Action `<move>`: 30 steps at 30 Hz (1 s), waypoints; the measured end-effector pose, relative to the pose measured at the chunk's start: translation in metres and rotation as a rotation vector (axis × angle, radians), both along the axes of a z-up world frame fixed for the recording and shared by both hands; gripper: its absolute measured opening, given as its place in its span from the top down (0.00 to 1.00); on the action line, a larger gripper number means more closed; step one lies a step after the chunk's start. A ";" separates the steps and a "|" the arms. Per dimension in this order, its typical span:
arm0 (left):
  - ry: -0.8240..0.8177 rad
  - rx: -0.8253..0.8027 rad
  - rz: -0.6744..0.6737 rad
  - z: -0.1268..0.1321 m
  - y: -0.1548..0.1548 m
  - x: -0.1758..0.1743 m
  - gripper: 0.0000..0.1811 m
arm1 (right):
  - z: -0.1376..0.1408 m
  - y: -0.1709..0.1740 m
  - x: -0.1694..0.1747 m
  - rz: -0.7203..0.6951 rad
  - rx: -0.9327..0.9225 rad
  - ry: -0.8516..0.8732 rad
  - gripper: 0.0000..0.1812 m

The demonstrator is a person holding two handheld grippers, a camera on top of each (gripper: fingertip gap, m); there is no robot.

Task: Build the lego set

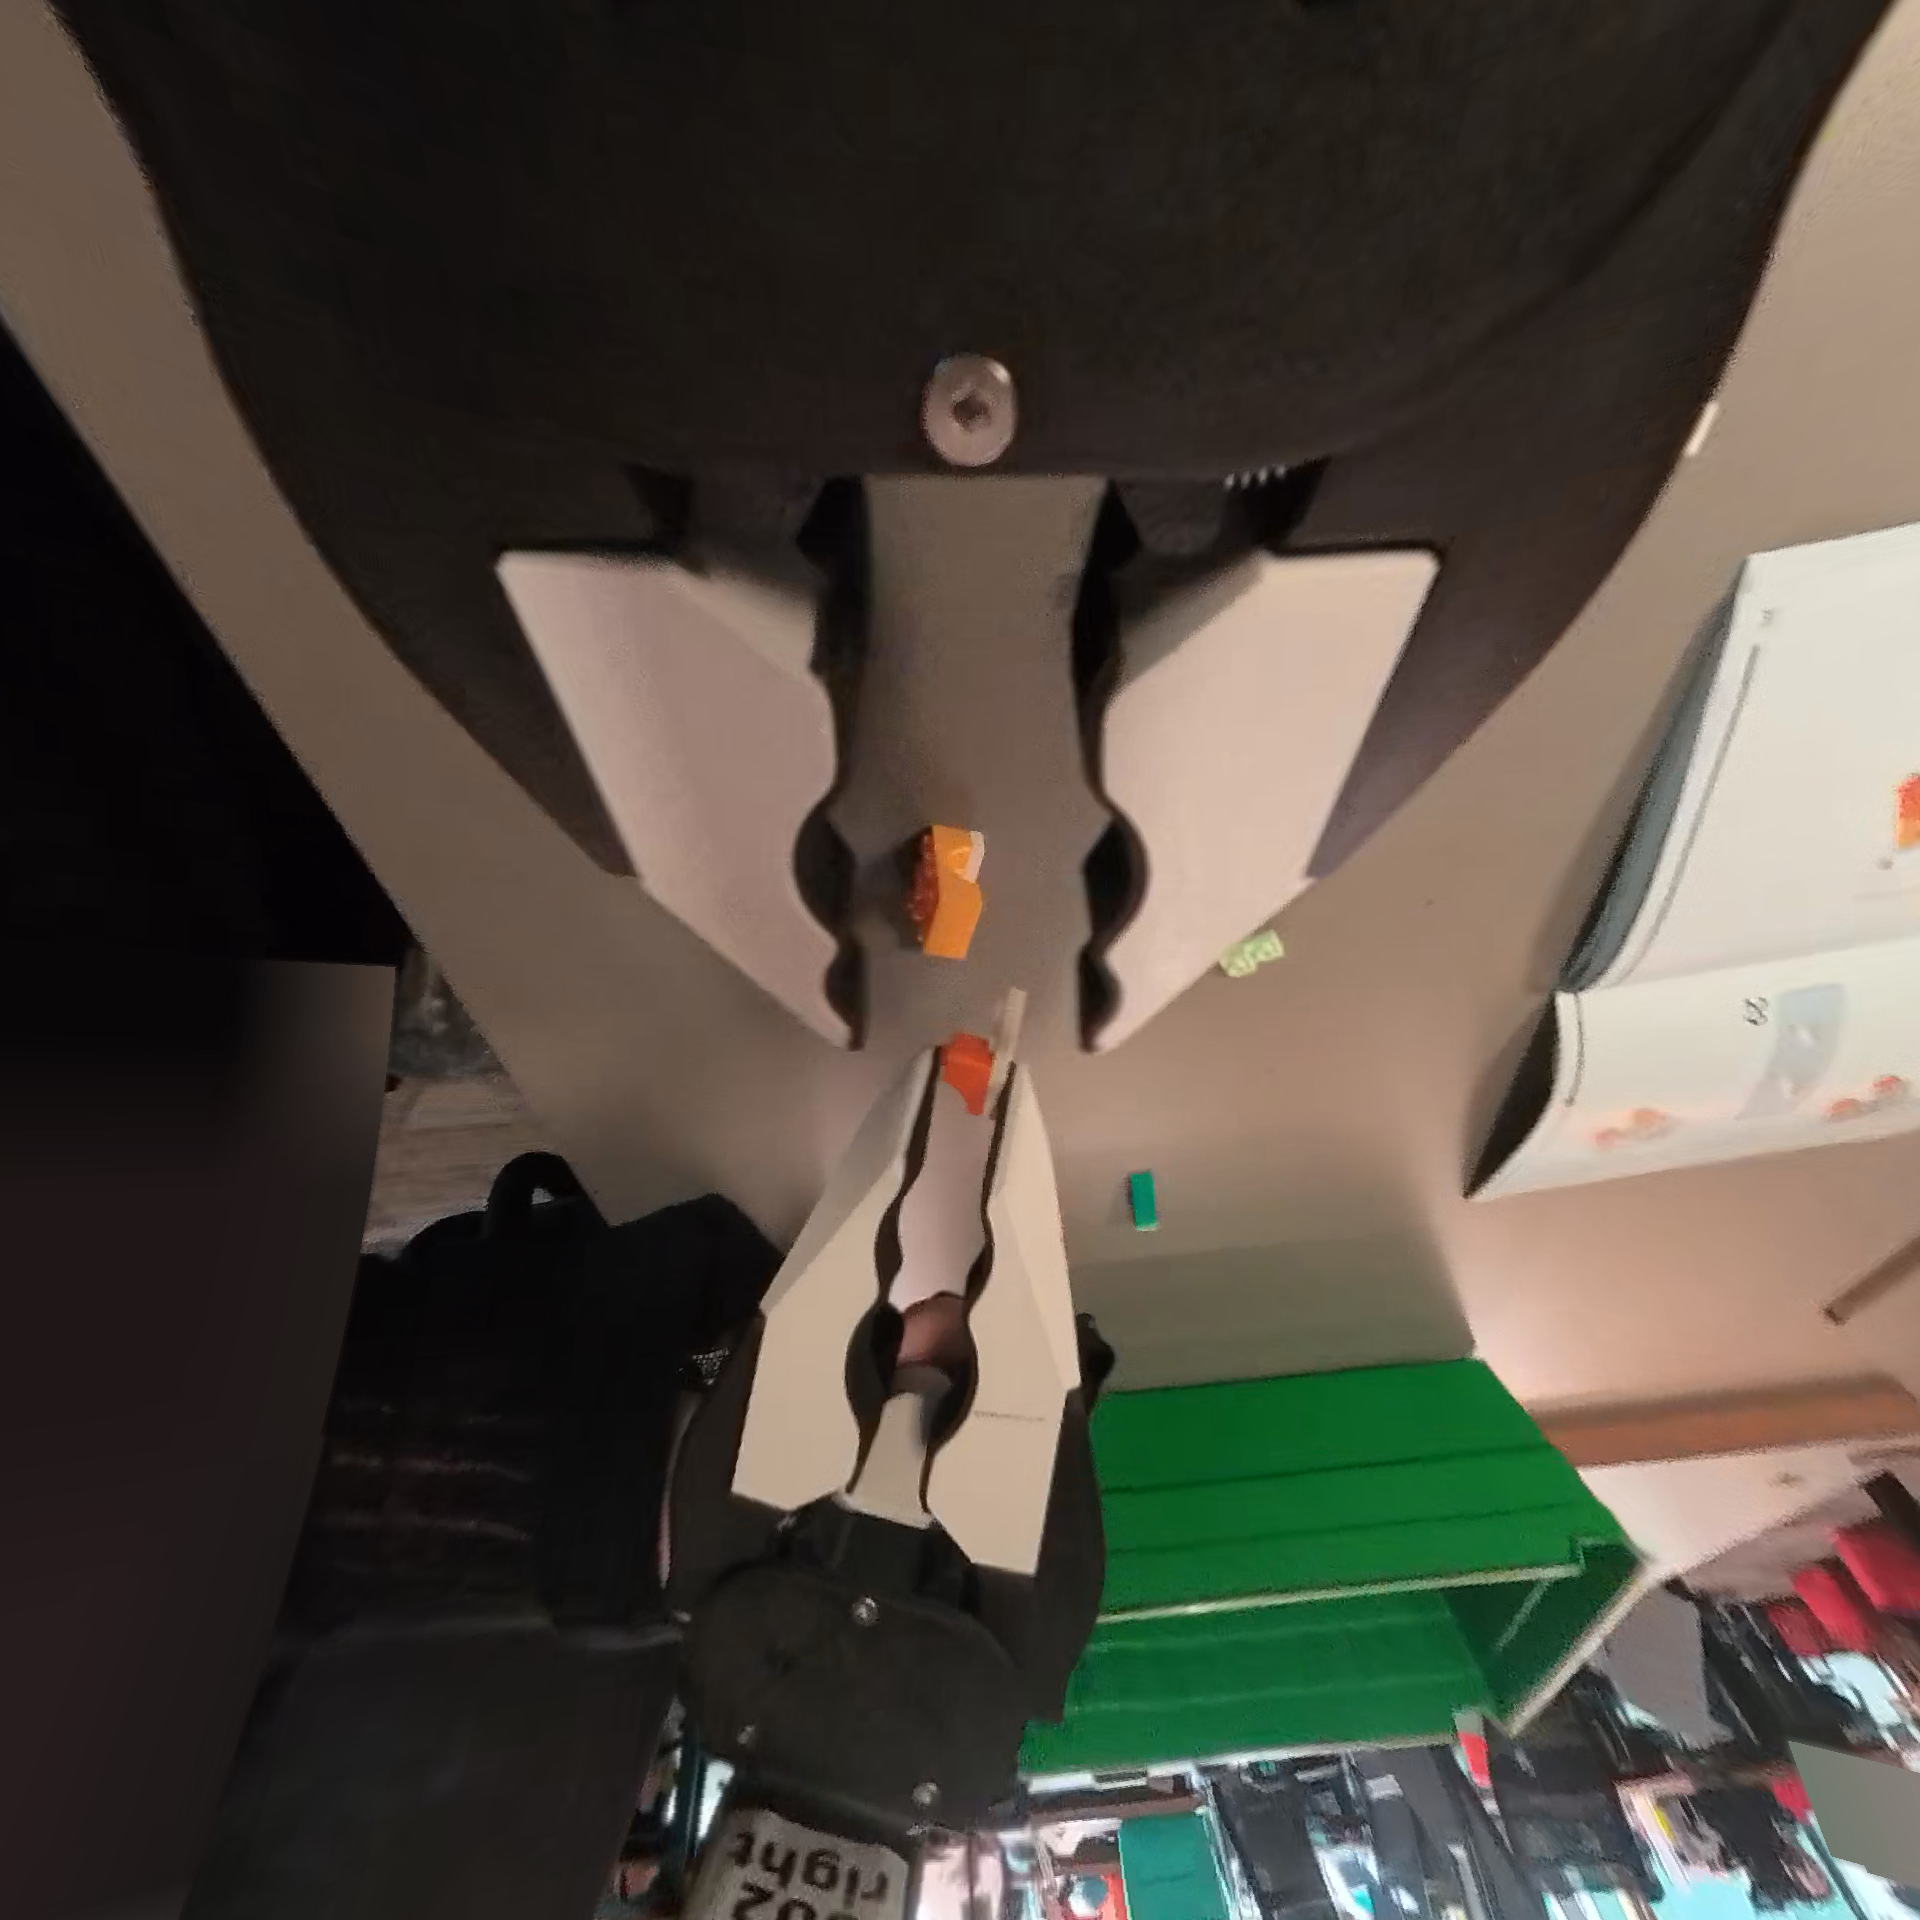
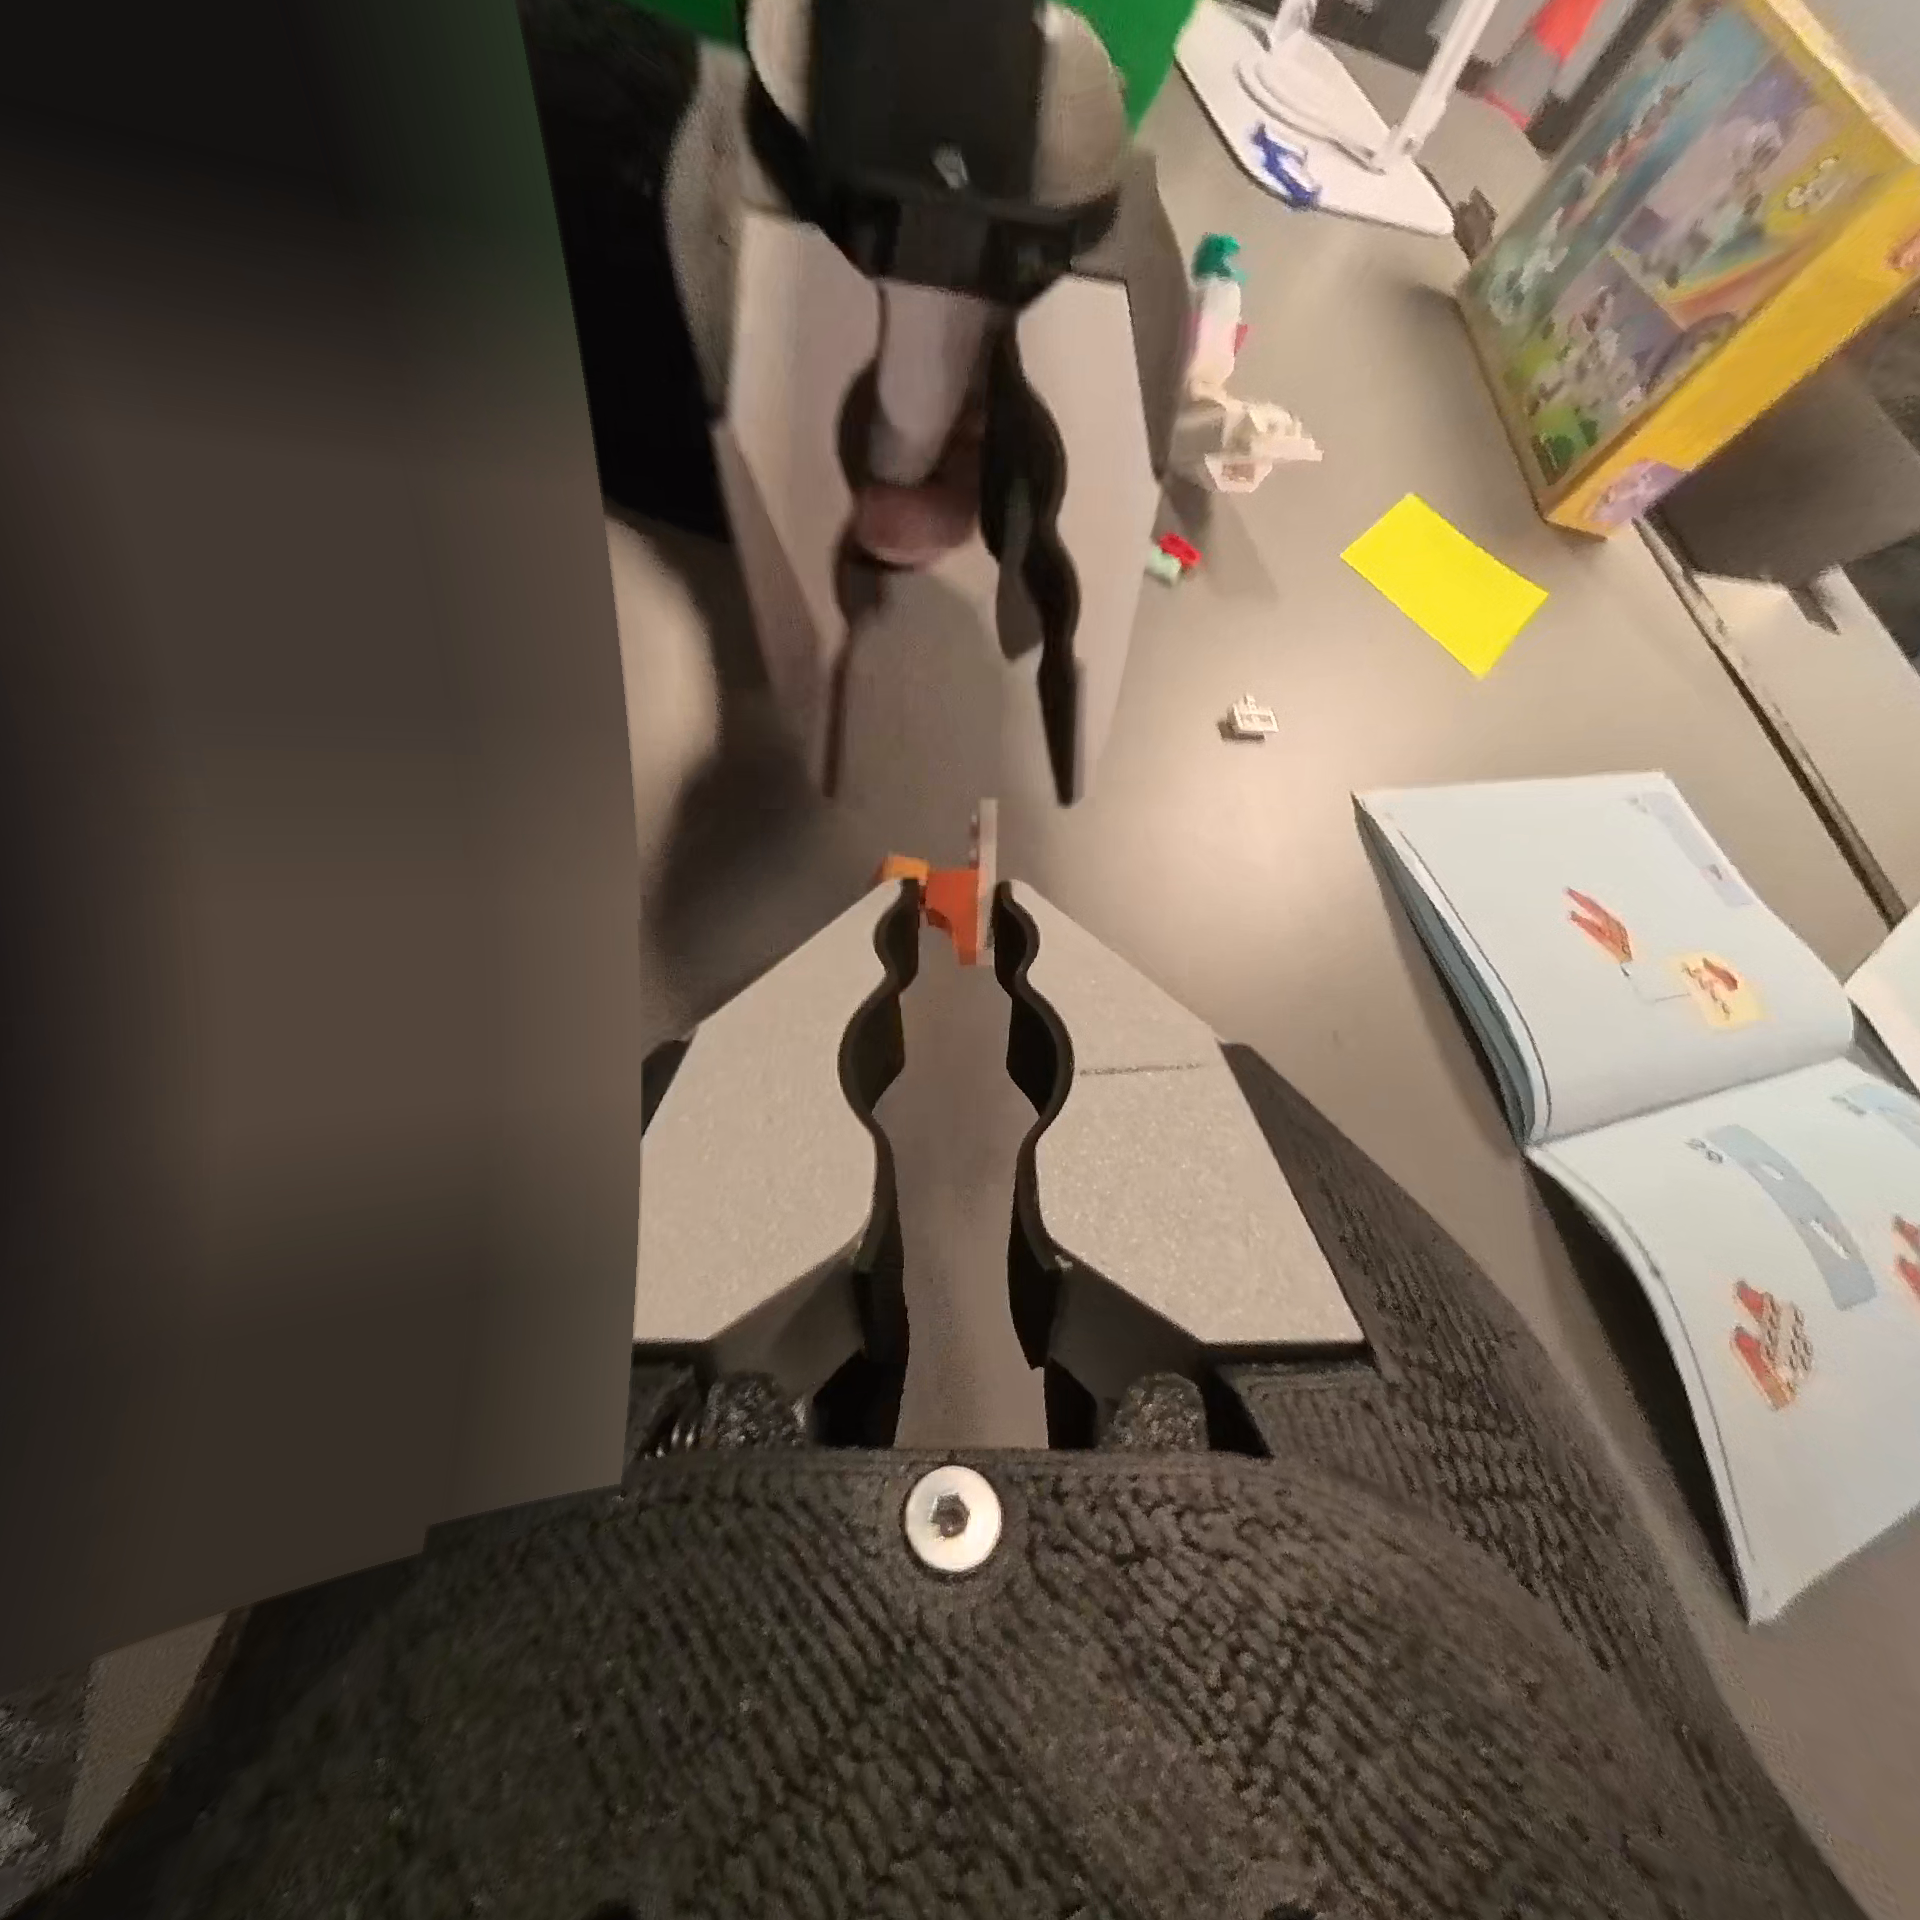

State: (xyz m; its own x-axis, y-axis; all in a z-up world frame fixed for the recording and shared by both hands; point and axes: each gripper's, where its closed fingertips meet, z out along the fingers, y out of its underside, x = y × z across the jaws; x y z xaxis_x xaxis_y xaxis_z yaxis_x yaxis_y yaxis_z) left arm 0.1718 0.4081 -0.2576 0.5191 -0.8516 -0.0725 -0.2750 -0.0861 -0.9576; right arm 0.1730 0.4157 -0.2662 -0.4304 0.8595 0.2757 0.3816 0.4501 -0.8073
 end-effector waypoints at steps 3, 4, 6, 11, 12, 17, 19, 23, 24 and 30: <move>0.066 -0.049 0.011 -0.015 0.002 -0.004 0.71 | -0.016 0.009 0.005 -0.040 -0.045 -0.062 0.94; 0.109 -0.047 0.017 -0.022 0.003 -0.004 0.71 | -0.020 0.008 0.006 -0.040 -0.061 -0.073 0.94; 0.167 -0.041 0.014 -0.028 0.004 -0.001 0.72 | -0.027 0.007 0.007 -0.042 -0.084 -0.089 0.94; 0.247 -0.070 0.009 -0.041 0.007 0.002 0.76 | -0.032 0.005 0.005 -0.052 -0.111 -0.094 0.94; 0.252 -0.082 0.003 -0.042 0.007 0.002 0.77 | -0.031 0.004 0.004 -0.051 -0.120 -0.093 0.94; 0.258 -0.110 -0.015 -0.045 0.006 0.003 0.81 | -0.031 0.002 0.002 -0.053 -0.147 -0.102 0.93; 0.264 -0.112 -0.017 -0.046 0.007 0.004 0.83 | -0.030 0.001 0.002 -0.054 -0.155 -0.103 0.94; 0.287 -0.109 -0.021 -0.049 0.007 0.004 0.85 | -0.030 0.000 0.002 -0.063 -0.154 -0.103 0.94; 0.292 -0.108 -0.022 -0.050 0.007 0.004 0.85 | -0.031 0.000 0.002 -0.065 -0.155 -0.103 0.94; 0.301 -0.107 -0.020 -0.051 0.007 0.005 0.87 | -0.031 0.000 0.001 -0.076 -0.157 -0.105 0.93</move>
